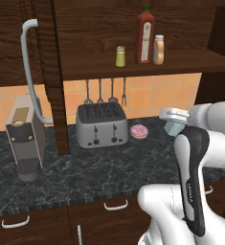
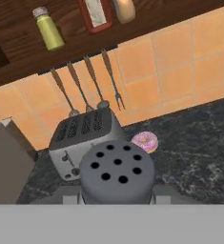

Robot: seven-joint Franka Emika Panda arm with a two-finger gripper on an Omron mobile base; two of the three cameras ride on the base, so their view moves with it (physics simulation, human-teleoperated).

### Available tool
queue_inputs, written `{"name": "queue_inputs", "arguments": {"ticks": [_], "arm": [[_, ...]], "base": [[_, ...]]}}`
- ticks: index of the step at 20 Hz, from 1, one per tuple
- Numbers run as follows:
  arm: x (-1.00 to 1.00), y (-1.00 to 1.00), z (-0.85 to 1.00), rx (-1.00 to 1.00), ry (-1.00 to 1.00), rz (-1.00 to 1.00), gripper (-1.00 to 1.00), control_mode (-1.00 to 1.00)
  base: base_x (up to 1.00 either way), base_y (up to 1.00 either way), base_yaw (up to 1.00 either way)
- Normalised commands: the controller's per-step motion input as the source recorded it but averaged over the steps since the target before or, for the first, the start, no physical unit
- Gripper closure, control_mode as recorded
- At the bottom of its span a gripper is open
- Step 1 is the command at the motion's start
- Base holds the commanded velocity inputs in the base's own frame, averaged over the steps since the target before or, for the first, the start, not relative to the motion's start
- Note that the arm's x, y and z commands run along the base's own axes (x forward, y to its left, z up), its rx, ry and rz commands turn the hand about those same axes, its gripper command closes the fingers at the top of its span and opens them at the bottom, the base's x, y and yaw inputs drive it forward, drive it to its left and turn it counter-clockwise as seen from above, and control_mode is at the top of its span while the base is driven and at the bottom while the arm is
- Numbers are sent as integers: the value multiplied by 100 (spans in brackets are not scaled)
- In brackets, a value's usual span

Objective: Put the shaker and condiment bottle from the counter next to their counterparts in the cabinet.

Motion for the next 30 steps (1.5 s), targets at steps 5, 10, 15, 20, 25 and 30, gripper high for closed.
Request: {"name": "queue_inputs", "arguments": {"ticks": [5,10,15,20,25,30], "arm": [[-5,38,0,0,-14,26,100,-100],[0,5,6,-10,-13,10,100,-100],[0,23,28,-25,-27,31,100,-100],[0,18,10,-4,-2,8,100,-100],[0,0,76,-5,-3,9,100,-100],[0,0,76,-15,-1,4,100,-100]], "base": [[0,0,0],[0,0,0],[0,0,0],[0,0,0],[0,0,0],[0,0,0]]}}
